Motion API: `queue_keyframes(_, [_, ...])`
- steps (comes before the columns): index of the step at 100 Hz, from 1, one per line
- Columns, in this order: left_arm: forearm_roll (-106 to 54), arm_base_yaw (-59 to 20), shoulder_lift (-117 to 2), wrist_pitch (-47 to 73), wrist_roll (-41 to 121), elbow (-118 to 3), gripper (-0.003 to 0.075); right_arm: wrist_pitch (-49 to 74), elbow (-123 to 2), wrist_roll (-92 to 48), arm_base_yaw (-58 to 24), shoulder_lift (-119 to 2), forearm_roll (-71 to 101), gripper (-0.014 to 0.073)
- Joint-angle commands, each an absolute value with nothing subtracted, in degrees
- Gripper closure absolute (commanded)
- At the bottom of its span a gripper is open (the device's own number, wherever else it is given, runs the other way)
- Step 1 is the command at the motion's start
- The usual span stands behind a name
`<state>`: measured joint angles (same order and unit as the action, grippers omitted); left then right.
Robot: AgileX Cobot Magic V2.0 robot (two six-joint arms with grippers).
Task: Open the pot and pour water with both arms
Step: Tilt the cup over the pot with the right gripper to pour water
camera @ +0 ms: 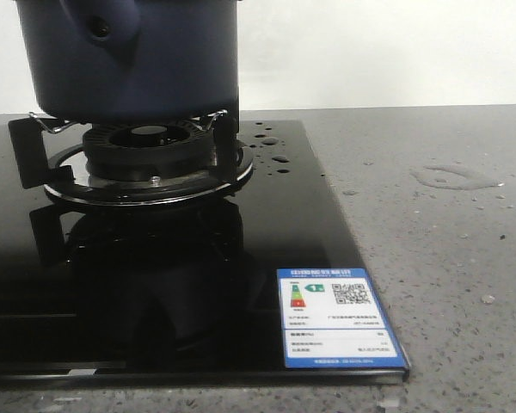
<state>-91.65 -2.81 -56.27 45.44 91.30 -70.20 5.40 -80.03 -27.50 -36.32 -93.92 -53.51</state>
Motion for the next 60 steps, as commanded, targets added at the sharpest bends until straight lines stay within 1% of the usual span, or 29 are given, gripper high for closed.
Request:
queue_keyframes(1, [-96.81,-2.79,-55.41,44.33,90.83,-72.18,0.0428,1.83,-82.57,-27.9,-36.56,-91.89,-61.24,0.0316])
queue_keyframes(15, [-96.7,-2.79,-55.41,44.44,90.83,-72.18,0.0428,4.75,-82.57,-27.9,-36.56,-92.24,-72.23,0.0316])
queue_keyframes(28, [-96.7,-2.79,-55.41,44.55,90.83,-72.18,0.0428,5.23,-82.84,-27.9,-36.11,-92.24,-78.5,0.0316])
queue_keyframes(38, [-96.7,-2.79,-55.41,44.55,90.83,-72.18,0.0428,5.23,-83.52,-27.9,-35.99,-92.24,-88.7,0.0316])
queue_keyframes(60, [-96.62,-2.79,-55.41,44.55,90.83,-72.18,0.0428,3.85,-87.97,-27.9,-35.99,-92.24,-93.07,0.0316])
